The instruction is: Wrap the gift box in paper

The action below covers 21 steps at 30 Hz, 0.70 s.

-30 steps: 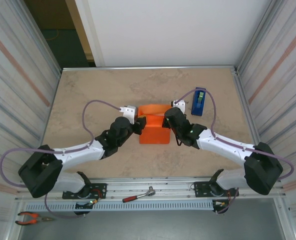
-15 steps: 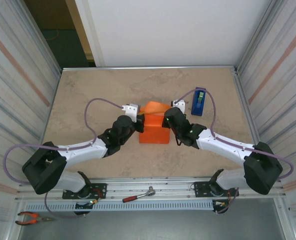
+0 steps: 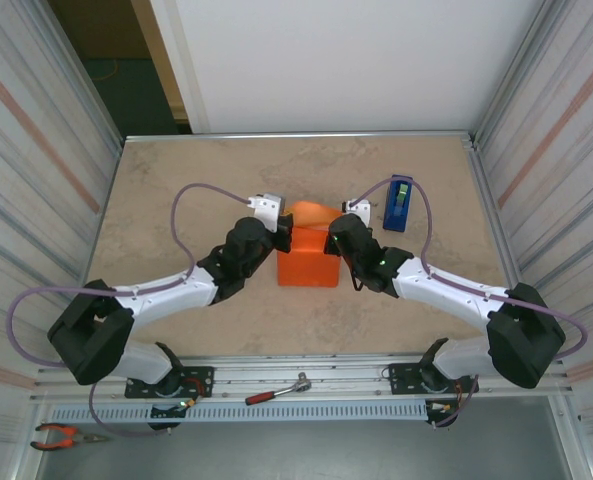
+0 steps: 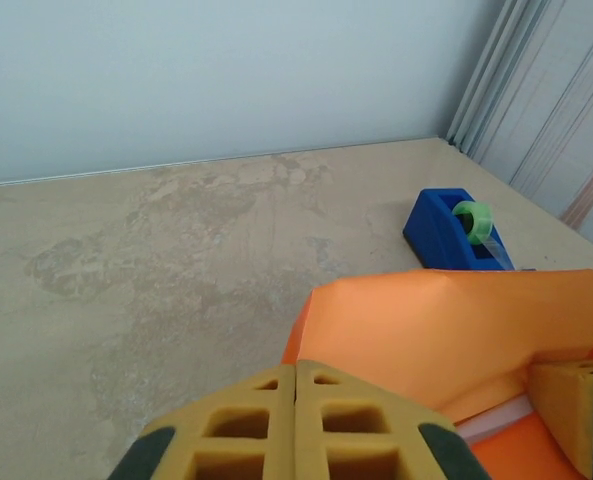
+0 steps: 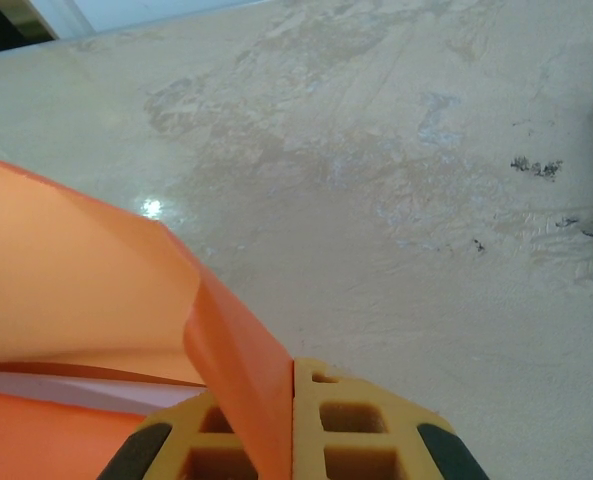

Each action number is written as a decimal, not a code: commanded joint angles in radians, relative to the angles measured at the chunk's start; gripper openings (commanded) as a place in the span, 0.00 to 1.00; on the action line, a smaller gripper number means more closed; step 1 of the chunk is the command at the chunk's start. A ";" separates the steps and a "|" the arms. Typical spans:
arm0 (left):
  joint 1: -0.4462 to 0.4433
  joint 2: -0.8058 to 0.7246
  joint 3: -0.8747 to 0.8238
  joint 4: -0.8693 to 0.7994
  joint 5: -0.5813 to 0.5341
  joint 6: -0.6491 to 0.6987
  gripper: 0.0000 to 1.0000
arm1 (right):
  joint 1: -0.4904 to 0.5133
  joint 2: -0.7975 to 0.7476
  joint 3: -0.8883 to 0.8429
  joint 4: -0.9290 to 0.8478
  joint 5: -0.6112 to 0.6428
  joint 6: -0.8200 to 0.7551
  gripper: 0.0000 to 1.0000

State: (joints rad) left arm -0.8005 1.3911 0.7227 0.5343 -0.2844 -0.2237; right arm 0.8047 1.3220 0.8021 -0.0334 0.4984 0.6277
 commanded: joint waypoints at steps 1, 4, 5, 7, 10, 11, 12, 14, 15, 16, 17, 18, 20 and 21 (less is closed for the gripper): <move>0.007 -0.033 0.040 0.001 0.021 0.022 0.23 | 0.004 0.027 0.011 -0.055 -0.027 -0.001 0.00; 0.012 -0.098 0.015 -0.012 0.014 0.007 0.51 | 0.002 0.031 0.017 -0.055 -0.032 -0.002 0.00; 0.013 -0.119 0.002 -0.019 0.018 0.001 0.55 | 0.001 0.033 0.021 -0.056 -0.034 -0.003 0.00; 0.011 -0.163 -0.030 -0.039 0.024 -0.020 0.60 | -0.004 0.038 0.028 -0.056 -0.040 -0.008 0.00; 0.000 -0.208 -0.089 -0.054 0.001 -0.047 0.66 | -0.016 0.043 0.038 -0.054 -0.061 -0.018 0.00; -0.004 -0.215 -0.107 -0.053 -0.013 -0.056 0.68 | -0.019 0.045 0.043 -0.054 -0.066 -0.021 0.00; -0.008 -0.217 -0.125 -0.048 -0.021 -0.067 0.69 | -0.022 0.048 0.046 -0.054 -0.069 -0.023 0.00; -0.014 -0.210 -0.142 -0.038 -0.025 -0.076 0.71 | -0.026 0.049 0.049 -0.056 -0.079 -0.026 0.00; -0.016 -0.197 -0.144 -0.034 -0.026 -0.074 0.72 | -0.027 0.050 0.049 -0.054 -0.084 -0.029 0.00; -0.018 -0.187 -0.143 -0.032 -0.031 -0.073 0.72 | -0.029 0.050 0.047 -0.054 -0.088 -0.031 0.00; -0.018 -0.168 -0.135 -0.028 -0.032 -0.071 0.73 | -0.029 0.050 0.049 -0.053 -0.091 -0.032 0.00; -0.019 -0.149 -0.127 -0.024 -0.032 -0.064 0.73 | -0.029 0.050 0.046 -0.051 -0.095 -0.034 0.00; -0.020 -0.114 -0.106 -0.023 -0.051 -0.056 0.74 | -0.029 0.049 0.045 -0.051 -0.099 -0.034 0.00; -0.021 -0.097 -0.099 -0.017 -0.065 -0.056 0.74 | -0.028 0.047 0.042 -0.050 -0.101 -0.032 0.00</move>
State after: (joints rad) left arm -0.8139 1.2633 0.5911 0.4927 -0.2989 -0.2775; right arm 0.7773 1.3518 0.8360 -0.0380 0.4324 0.6170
